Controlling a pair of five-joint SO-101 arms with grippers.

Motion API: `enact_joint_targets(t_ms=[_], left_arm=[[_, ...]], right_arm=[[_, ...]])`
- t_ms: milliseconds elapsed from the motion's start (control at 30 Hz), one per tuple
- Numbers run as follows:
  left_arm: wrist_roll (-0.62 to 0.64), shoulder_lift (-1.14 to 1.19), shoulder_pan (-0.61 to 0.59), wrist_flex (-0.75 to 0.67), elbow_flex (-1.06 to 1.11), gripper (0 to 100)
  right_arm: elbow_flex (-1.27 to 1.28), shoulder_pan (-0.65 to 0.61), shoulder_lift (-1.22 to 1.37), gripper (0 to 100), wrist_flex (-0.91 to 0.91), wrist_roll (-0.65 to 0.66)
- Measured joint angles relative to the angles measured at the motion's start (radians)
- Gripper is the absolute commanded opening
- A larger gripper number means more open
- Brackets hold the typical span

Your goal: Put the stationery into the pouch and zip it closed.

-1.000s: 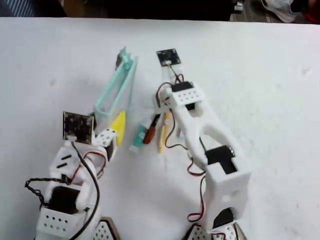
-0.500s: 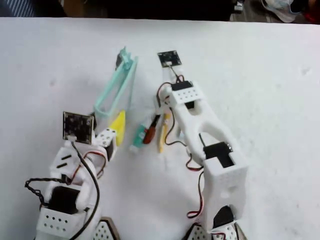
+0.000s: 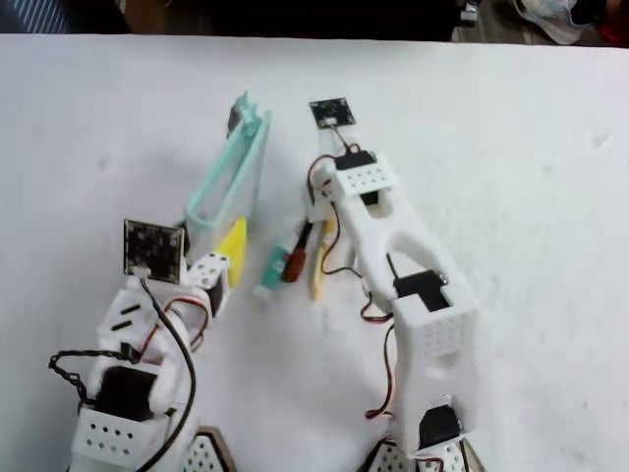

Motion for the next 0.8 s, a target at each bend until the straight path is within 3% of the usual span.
enact_joint_targets(t_ms=[133, 800], left_arm=[[0.0, 0.0, 0.0, 0.0, 0.0, 20], [0.0, 0.0, 0.0, 0.0, 0.0, 20]], right_arm=[[-0.005, 0.008, 0.0, 2.0, 0.0, 0.0], [-0.008, 0.04, 0.005, 1.7, 0.003, 0.0]])
